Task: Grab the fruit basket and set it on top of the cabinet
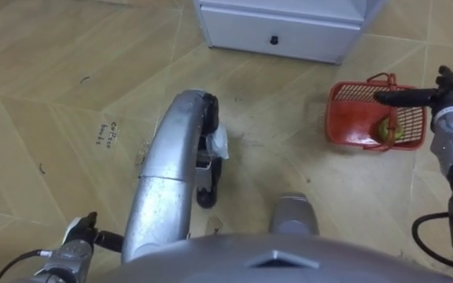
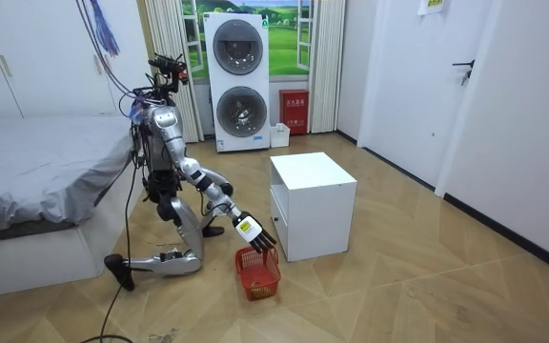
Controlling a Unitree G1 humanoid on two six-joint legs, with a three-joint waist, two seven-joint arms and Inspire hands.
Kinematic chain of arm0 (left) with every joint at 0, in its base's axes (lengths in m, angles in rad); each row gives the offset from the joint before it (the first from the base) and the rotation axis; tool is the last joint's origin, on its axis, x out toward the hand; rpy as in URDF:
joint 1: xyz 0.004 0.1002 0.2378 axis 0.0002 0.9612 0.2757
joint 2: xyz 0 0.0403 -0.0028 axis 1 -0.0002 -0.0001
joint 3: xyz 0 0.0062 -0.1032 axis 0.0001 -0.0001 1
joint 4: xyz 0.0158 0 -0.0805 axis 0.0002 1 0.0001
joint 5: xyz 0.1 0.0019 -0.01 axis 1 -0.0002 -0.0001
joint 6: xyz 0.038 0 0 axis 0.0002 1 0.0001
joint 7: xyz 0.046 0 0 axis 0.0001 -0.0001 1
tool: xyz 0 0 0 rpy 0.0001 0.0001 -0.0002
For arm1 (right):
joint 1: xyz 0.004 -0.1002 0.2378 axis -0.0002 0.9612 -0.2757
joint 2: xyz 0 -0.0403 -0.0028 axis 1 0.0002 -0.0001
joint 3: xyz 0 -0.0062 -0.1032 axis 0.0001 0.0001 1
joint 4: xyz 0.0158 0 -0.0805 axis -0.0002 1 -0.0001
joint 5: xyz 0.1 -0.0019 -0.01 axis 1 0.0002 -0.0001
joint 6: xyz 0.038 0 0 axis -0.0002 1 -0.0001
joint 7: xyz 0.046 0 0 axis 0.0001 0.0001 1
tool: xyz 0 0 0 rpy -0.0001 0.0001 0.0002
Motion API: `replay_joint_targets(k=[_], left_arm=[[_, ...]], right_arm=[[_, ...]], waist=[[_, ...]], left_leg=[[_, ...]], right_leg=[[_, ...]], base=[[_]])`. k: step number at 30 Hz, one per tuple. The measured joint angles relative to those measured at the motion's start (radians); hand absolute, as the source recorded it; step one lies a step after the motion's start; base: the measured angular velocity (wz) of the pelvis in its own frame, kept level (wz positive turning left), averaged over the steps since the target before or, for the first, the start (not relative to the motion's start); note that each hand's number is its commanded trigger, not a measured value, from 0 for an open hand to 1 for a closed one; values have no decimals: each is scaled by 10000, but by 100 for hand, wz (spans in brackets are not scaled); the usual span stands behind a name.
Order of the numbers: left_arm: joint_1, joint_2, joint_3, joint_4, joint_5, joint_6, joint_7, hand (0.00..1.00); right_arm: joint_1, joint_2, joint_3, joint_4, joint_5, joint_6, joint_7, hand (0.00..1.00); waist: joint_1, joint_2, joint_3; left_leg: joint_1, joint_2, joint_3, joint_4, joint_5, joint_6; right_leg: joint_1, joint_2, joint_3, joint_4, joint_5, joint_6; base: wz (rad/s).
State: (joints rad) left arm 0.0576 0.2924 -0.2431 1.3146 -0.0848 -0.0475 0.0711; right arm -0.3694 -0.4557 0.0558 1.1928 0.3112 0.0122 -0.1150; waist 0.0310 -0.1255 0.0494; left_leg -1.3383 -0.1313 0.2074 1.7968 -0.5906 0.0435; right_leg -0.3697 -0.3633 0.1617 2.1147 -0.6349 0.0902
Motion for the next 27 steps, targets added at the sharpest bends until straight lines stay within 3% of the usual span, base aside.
replay_joint_targets(k=[3, 14, 19, 27], left_arm=[[-12, 1, -68, 0, -5, 49, -20, 0], [-137, -35, -361, 14, -17, 165, -273, 0], [-96, -64, -369, 13, -16, 269, -433, 0], [-153, -65, -353, 6, -31, 384, -613, 0]], right_arm=[[-23, 0, 38, 115, 11, 9, 133, 0], [-62, -5, 49, 648, 1055, -2, 362, 0], [-36, -149, 45, 1264, 1231, 42, 608, 0], [-32, -282, 113, 1709, 2278, 109, 904, 0]], waist=[[124, 107, 2], [359, 98, 30], [333, 345, 0], [500, 422, -35]], left_leg=[[-133, 21, 16, -5, 11, -19], [-181, 80, 92, -26, 34, -34], [-346, -2, 92, -29, 101, 1], [-496, 24, 76, -55, 133, -35]], right_leg=[[-175, -2, 44, 34, -2, -1], [-326, -25, 155, 111, -7, 2], [-433, -57, 88, 142, -8, 3], [-608, -35, 90, 169, -26, 38]], base=[[0], [-2], [5], [0]])
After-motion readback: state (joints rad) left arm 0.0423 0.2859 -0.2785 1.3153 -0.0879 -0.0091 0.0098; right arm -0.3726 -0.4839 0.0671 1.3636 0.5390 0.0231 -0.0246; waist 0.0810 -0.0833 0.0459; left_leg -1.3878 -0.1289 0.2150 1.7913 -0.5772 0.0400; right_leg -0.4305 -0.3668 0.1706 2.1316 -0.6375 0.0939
